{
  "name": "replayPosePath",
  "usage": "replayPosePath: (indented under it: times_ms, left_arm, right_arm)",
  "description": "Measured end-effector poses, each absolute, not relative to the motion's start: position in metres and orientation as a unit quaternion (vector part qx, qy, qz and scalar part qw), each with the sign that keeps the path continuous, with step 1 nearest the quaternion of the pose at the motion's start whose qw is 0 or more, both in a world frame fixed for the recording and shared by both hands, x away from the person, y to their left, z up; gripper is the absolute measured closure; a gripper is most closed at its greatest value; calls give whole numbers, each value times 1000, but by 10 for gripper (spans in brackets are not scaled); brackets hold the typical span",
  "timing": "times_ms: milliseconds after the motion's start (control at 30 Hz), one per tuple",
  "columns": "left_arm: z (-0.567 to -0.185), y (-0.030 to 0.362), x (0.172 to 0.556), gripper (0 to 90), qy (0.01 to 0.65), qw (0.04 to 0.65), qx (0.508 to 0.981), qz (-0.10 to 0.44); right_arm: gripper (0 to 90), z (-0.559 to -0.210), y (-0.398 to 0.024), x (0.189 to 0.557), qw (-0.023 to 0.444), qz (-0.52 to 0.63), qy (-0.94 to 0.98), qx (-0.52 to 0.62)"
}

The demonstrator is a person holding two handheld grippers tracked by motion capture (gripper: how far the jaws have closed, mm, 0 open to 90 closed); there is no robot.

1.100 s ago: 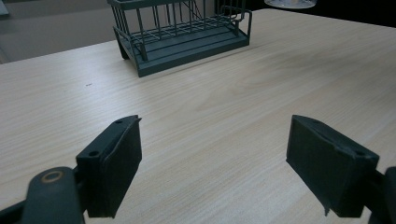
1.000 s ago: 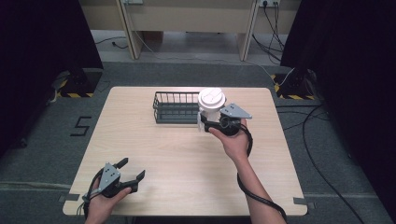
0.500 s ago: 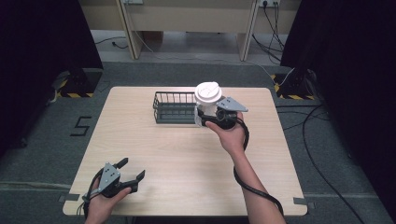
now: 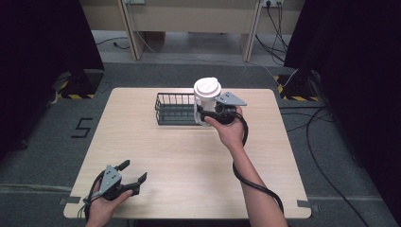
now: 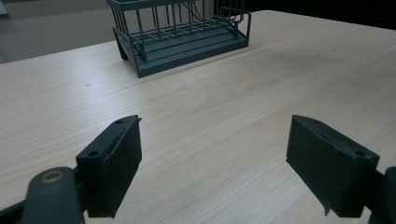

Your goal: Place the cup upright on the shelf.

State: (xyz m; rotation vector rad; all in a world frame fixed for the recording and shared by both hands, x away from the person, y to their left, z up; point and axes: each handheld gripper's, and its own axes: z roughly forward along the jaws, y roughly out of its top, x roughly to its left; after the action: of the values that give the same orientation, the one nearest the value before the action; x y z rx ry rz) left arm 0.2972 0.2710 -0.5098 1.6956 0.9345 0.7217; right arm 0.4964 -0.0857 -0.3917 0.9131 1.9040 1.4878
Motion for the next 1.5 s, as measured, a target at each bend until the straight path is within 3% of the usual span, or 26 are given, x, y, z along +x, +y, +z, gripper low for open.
replayPosePath:
  times_ms: [1500]
  left_arm:
    - [-510,272,297,175,390,516,703,297]
  right_arm:
    - [177,-373,-45,537,277,555,704,345]
